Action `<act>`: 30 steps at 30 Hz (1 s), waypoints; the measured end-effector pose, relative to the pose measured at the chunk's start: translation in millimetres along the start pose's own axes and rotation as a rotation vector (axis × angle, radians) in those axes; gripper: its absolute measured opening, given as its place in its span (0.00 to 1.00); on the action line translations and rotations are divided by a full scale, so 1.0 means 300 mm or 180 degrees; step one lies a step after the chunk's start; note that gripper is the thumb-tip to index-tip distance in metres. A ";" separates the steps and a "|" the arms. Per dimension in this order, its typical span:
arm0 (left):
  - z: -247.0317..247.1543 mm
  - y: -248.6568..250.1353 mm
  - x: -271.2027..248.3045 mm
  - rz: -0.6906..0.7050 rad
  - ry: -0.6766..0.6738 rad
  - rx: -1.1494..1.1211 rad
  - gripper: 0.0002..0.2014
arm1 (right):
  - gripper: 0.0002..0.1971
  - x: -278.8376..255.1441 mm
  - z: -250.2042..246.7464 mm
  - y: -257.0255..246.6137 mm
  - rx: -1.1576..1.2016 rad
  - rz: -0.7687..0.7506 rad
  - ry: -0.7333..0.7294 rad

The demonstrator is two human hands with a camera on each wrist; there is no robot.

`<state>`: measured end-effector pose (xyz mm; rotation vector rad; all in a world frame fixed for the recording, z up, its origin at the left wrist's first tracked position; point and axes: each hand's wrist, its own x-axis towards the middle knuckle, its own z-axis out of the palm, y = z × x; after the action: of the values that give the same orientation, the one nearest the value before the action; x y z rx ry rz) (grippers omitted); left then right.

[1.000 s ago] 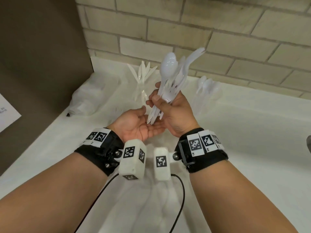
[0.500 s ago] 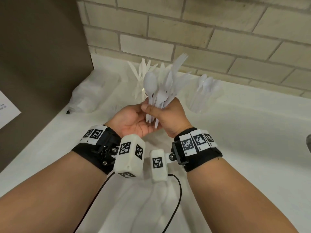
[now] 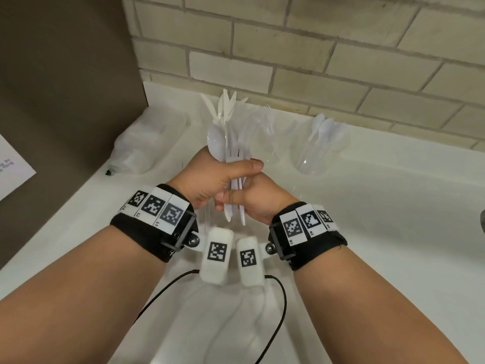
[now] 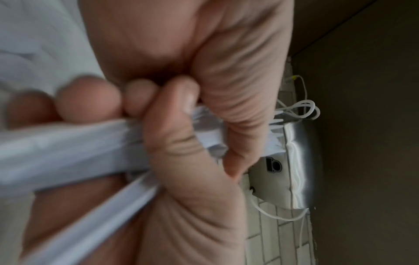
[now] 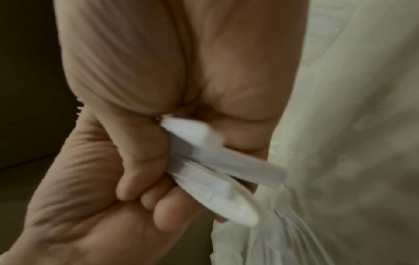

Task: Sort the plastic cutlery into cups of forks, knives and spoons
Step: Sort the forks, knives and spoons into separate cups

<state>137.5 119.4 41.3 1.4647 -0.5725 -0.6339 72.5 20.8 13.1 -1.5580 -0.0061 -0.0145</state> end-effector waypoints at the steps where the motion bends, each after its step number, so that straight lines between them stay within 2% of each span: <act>1: 0.007 0.001 -0.004 0.0051 0.0056 -0.0038 0.05 | 0.14 -0.002 0.002 0.003 0.0027 0.0039 -0.0013; 2: 0.011 0.001 -0.007 0.0090 0.0064 -0.0070 0.02 | 0.15 -0.005 0.005 0.001 0.0071 0.0086 -0.0001; 5: 0.012 -0.015 -0.004 0.0268 0.0166 0.0016 0.10 | 0.18 0.004 0.001 0.005 -0.0228 0.0320 0.0262; 8: 0.014 -0.029 0.003 0.0367 0.0308 0.0011 0.10 | 0.16 0.015 0.004 -0.001 -0.0741 0.0644 0.0559; 12: 0.020 -0.027 -0.005 0.0284 0.0087 0.0063 0.02 | 0.09 -0.008 0.027 -0.034 -0.0656 0.0423 0.0402; 15: 0.014 -0.025 -0.009 0.0178 -0.0097 0.0062 0.10 | 0.09 -0.002 0.028 -0.033 -0.0743 0.0402 0.0357; 17: 0.014 -0.026 -0.002 0.0087 0.0196 -0.0357 0.11 | 0.11 0.006 0.020 -0.029 -0.1094 0.0419 0.0389; 19: 0.003 -0.026 0.013 0.0061 0.0831 -0.0950 0.09 | 0.16 0.005 -0.002 -0.040 -0.1354 0.0580 0.0504; 20: -0.010 -0.031 0.021 0.0131 0.1099 -0.0990 0.10 | 0.20 0.005 -0.015 -0.052 -0.1412 0.0617 0.0649; 22: -0.037 -0.054 0.037 0.0222 0.1360 -0.0638 0.15 | 0.21 0.008 -0.036 -0.082 -0.1506 0.0498 0.1144; 25: -0.047 -0.092 0.049 0.0064 0.1206 -0.0098 0.15 | 0.09 0.023 -0.040 -0.124 -0.1502 -0.0121 0.1904; 27: -0.040 -0.112 0.052 0.0085 0.1094 0.0385 0.14 | 0.08 0.038 -0.032 -0.143 -0.1424 -0.0449 0.1973; 30: -0.027 -0.121 0.056 0.0161 0.1040 0.0883 0.15 | 0.05 0.051 -0.014 -0.159 -0.1724 -0.0427 0.1823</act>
<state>153.7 113.4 4.2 1.7646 -0.4508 -0.2715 87.3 16.0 61.0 -2.0401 0.3717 -0.6104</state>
